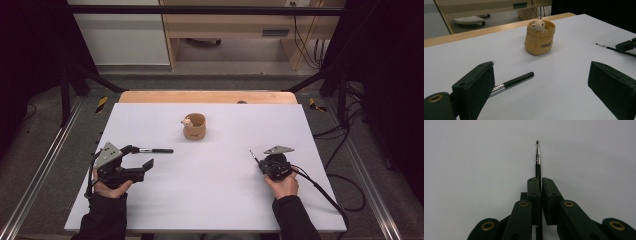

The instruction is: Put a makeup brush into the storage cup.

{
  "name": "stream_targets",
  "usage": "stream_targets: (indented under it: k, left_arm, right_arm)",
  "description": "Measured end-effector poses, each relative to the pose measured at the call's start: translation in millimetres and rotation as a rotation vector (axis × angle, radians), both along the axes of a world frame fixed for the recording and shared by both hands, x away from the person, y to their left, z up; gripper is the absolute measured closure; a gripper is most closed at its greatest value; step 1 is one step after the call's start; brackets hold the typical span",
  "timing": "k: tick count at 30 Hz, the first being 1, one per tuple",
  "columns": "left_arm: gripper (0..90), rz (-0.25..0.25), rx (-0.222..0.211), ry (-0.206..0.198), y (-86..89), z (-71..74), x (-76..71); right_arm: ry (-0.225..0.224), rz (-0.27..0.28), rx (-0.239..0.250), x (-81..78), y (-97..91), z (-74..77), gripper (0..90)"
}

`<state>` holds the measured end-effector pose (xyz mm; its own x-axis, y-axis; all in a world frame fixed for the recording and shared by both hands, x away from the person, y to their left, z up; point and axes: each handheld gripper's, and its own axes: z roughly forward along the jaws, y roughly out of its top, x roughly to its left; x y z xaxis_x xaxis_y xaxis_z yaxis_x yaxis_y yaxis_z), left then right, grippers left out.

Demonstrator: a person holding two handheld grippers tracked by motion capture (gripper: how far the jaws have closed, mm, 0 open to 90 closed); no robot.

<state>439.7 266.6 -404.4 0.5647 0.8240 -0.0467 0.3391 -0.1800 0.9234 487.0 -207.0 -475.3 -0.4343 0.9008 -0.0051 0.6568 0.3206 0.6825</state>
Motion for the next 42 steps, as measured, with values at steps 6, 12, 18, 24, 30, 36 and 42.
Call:
stream_targets:
  k: [6, 12, 18, 24, 30, 36, 42]
  left_arm:
    - [6.2, -0.002, 0.001, 0.001, -0.2, 0.0, 0.0]
    - [6.3, -0.004, 0.003, 0.002, -0.5, -0.1, 0.1]
    - [6.3, -0.007, -0.003, 0.002, -0.1, 0.7, -0.1]
    - [6.3, -0.010, -0.005, 0.001, 0.1, 1.1, -0.2]
    - [6.2, -0.014, -0.001, 0.002, 0.0, 0.9, -0.1]
    - [6.2, -0.014, -0.001, 0.005, 0.7, 0.7, 0.2]
    - [6.2, -0.015, -0.001, 0.005, 0.6, 0.6, 0.4]
  right_arm:
    - [0.004, 0.033, 0.012, 0.0, 0.4, 0.2, 85.6]
    - [-0.002, 0.030, 0.011, 0.2, 0.4, 0.0, 80.3]
    - [-0.010, 0.039, 0.031, 0.1, -3.3, 9.1, 69.3]
    - [0.020, 0.063, 0.023, 1.4, -3.9, 33.0, 57.5]
    - [0.130, 0.107, -0.064, 15.5, 4.7, 55.0, 50.4]
    - [0.197, 0.128, -0.157, 27.7, 14.9, 61.9, 50.4]
    - [0.240, 0.138, -0.194, 36.5, 20.7, 60.5, 52.6]
